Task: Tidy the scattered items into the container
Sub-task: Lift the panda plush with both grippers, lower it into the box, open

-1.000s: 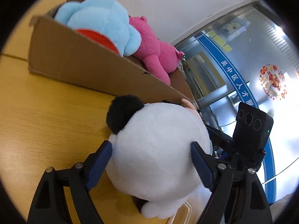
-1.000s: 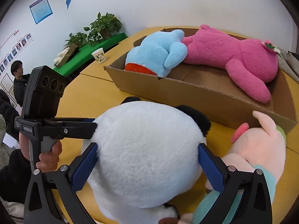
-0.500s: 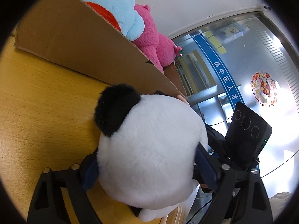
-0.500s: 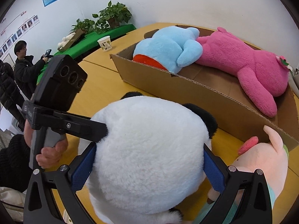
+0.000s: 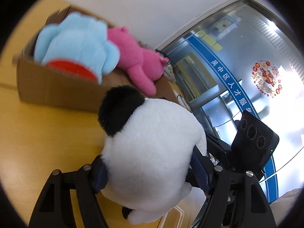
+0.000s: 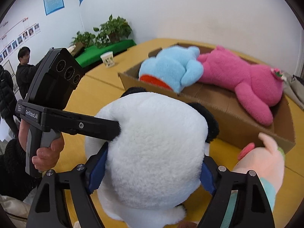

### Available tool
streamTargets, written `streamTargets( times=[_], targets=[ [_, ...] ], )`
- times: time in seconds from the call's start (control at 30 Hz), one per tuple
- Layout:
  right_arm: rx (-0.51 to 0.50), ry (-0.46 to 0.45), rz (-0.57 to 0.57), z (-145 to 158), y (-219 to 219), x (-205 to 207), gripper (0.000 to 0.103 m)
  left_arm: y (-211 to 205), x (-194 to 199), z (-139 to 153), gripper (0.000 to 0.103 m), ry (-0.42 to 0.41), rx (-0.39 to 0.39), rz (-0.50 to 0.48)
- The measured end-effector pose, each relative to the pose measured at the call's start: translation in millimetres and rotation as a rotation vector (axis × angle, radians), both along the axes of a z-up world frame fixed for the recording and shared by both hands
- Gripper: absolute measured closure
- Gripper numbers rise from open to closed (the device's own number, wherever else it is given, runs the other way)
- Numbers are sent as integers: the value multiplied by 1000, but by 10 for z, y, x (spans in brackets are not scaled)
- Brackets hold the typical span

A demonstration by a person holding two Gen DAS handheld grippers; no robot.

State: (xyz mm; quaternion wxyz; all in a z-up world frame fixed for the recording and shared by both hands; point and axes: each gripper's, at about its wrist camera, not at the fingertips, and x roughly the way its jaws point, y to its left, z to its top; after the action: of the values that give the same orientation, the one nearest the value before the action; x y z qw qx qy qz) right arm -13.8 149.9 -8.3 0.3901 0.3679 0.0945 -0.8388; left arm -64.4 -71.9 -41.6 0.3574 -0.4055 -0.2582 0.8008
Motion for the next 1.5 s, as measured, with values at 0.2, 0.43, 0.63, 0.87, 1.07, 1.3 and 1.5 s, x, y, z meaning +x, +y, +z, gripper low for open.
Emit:
streamTargets(
  times=[0.2, 0.43, 0.63, 0.87, 1.07, 1.3, 1.5],
  targets=[
    [-84, 141, -13, 626, 57, 21, 16, 98, -44, 802, 29, 193, -74, -5],
    [-170, 319, -44, 1333, 137, -73, 16, 219, -197, 1614, 29, 383, -153, -5],
    [-219, 420, -51, 1823, 233, -207, 16, 317, -360, 2110, 29, 498, -175, 0],
    [-236, 491, -88, 2045, 228, -434, 16, 404, -686, 2263, 29, 525, -165, -8],
    [-253, 473, -106, 1986, 228, -747, 16, 445, -1085, 2115, 29, 487, -165, -7],
    [-258, 389, -125, 1405, 257, -1272, 16, 438, -1671, 1375, 29, 312, -155, -8],
    [-209, 211, -163, 677, 210, -1770, 16, 489, -2053, 584, 29, 82, -186, 3]
  ],
)
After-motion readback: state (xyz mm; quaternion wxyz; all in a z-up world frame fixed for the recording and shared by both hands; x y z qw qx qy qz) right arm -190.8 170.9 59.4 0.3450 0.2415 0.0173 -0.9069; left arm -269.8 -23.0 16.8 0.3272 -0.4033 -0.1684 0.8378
